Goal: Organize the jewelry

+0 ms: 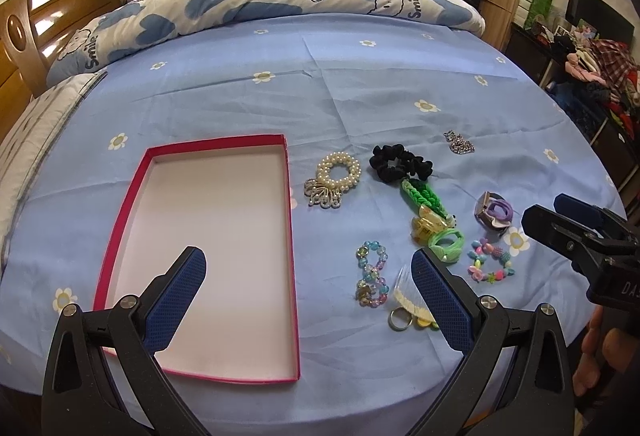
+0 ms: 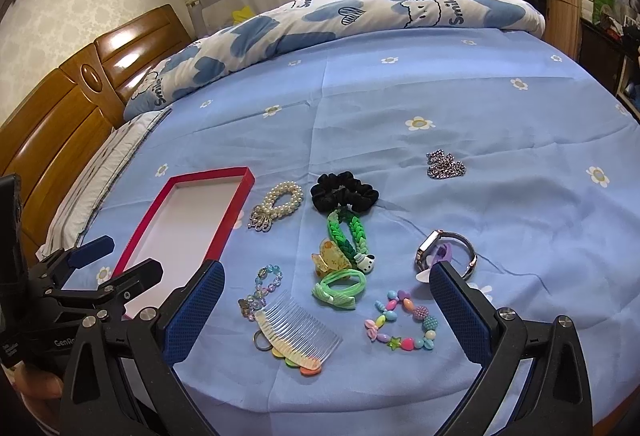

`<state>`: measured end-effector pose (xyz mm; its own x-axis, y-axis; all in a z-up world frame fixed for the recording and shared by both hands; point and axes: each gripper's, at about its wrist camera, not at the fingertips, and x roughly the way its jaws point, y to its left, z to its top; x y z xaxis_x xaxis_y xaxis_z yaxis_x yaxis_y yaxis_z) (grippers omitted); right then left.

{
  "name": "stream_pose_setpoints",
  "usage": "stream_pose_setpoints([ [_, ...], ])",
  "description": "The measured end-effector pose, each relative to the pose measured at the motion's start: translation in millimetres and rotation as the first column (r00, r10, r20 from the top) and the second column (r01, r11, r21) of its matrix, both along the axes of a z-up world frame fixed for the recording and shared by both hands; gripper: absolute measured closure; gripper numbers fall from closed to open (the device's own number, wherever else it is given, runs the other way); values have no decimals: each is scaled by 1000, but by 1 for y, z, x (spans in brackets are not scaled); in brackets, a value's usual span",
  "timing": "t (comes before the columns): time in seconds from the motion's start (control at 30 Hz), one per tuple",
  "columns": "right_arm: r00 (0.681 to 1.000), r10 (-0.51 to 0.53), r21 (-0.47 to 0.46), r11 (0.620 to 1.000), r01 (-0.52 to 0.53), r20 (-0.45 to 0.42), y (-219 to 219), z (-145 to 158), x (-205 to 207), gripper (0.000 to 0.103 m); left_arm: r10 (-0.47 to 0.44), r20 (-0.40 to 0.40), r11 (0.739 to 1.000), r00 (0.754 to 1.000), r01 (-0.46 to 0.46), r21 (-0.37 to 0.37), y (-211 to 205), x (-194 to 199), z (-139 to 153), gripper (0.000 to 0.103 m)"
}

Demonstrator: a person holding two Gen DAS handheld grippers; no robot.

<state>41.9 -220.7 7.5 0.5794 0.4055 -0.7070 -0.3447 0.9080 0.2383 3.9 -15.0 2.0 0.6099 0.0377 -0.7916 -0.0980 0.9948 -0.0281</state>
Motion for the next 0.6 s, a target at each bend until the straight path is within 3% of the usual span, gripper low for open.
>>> stream_pose_setpoints([
  [0.17,1000,-2,2,1000,2,-6,0,-5,12,0,-10,-9,1000,1000,10,8,2,10,-5,0],
  [0.5,998,-28,41,999,30,-56,-3,-25,60,2,-52,-34,999,998,52,-3,6,53,-20,13],
  [0.6,996,-34,47,998,38,-81,-2,-34,77,7,-80,-53,997,995,78,-23,4,72,-28,14],
])
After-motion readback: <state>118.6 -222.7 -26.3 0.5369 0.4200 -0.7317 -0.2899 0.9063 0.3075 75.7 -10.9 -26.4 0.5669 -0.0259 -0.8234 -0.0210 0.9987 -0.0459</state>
